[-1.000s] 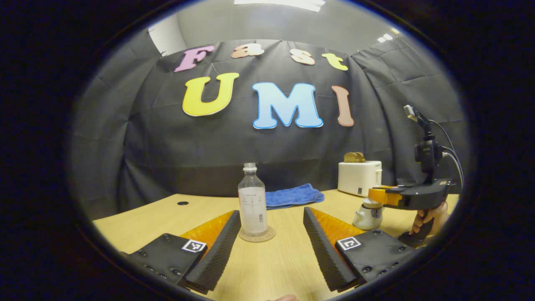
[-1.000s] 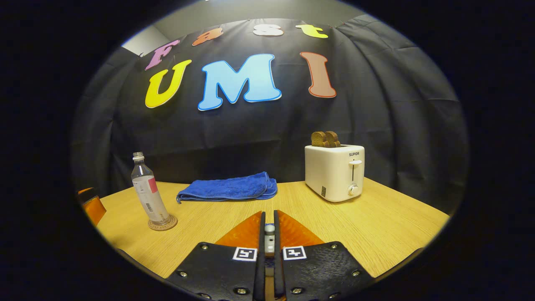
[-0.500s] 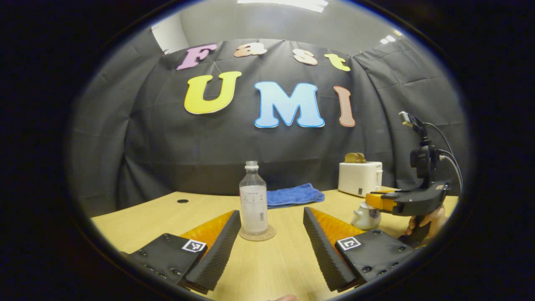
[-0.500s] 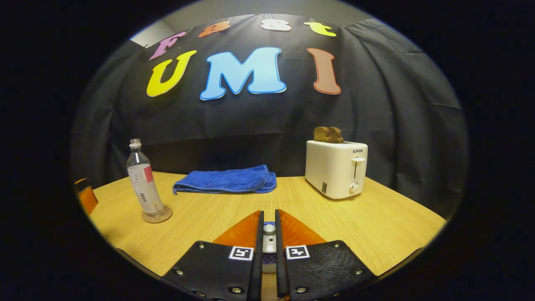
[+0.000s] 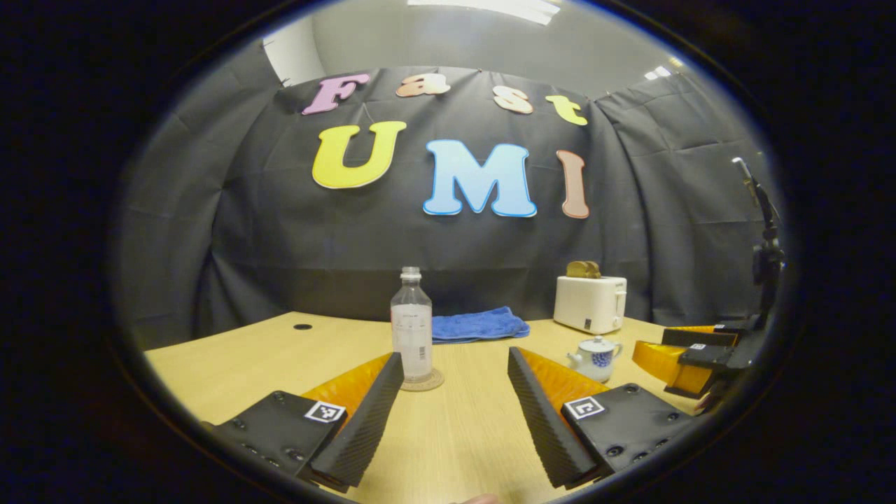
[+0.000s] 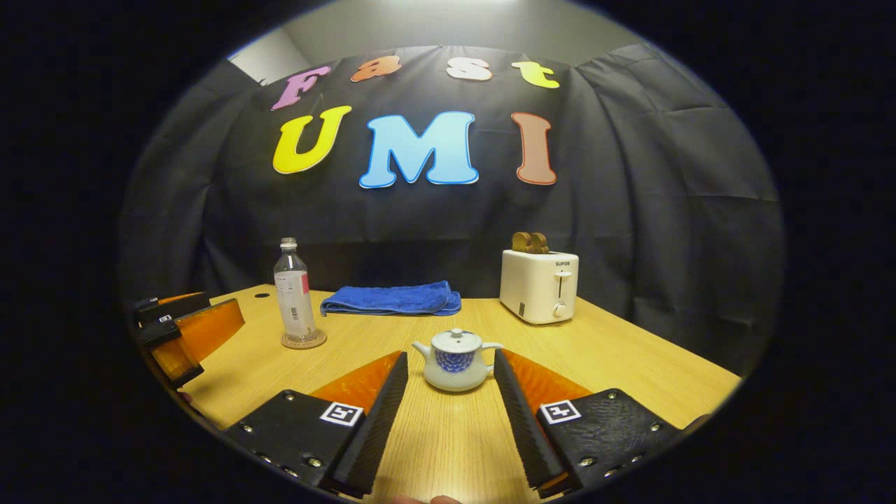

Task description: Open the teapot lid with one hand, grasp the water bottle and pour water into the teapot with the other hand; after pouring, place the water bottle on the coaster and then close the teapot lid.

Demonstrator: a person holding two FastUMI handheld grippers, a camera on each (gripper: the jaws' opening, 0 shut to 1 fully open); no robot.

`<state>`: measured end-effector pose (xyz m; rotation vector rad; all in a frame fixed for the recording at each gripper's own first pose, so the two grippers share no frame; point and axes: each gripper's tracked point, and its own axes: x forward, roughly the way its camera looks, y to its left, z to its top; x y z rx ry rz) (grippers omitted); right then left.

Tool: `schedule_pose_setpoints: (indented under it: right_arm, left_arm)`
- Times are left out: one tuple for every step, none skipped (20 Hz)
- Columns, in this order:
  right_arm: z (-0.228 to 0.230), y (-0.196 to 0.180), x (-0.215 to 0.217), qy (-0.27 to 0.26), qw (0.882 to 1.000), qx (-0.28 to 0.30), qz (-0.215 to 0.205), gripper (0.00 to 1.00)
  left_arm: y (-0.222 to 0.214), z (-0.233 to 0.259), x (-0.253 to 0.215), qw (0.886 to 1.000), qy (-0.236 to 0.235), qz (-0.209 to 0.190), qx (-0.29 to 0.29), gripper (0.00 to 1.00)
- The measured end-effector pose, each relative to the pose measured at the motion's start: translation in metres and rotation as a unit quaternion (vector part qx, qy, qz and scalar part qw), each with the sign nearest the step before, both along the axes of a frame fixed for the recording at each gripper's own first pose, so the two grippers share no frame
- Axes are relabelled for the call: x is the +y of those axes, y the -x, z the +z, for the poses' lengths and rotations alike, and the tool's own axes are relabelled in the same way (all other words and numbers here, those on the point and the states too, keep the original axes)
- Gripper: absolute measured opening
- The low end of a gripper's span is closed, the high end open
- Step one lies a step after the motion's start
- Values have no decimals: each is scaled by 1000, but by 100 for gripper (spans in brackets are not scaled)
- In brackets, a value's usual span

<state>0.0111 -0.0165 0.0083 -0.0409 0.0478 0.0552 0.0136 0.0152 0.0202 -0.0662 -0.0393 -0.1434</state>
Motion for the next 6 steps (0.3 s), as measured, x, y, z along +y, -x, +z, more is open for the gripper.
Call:
schedule_pose_setpoints:
  right_arm:
    - [0, 6, 8, -8, 1000, -6, 11, 79]
    - [0, 9, 12, -15, 1000, -8, 15, 80]
    - [0, 10, 15, -17, 1000, -9, 16, 80]
    - [-2, 10, 18, -21, 1000, -9, 20, 81]
    - [-5, 10, 19, -24, 999, -7, 21, 82]
    - [-11, 10, 20, -28, 999, -5, 20, 82]
  left_arm:
    - [5, -2, -1, 1000, -1, 1, 0, 100]
    - [9, -3, -5, 1000, 0, -2, 1, 100]
    - [12, -5, -9, 1000, 0, -4, 2, 100]
    - [15, -9, -11, 1000, 1, -3, 4, 100]
    - [16, -13, -14, 1000, 4, -6, 9, 100]
    - [16, -22, -15, 1000, 2, 0, 19, 100]
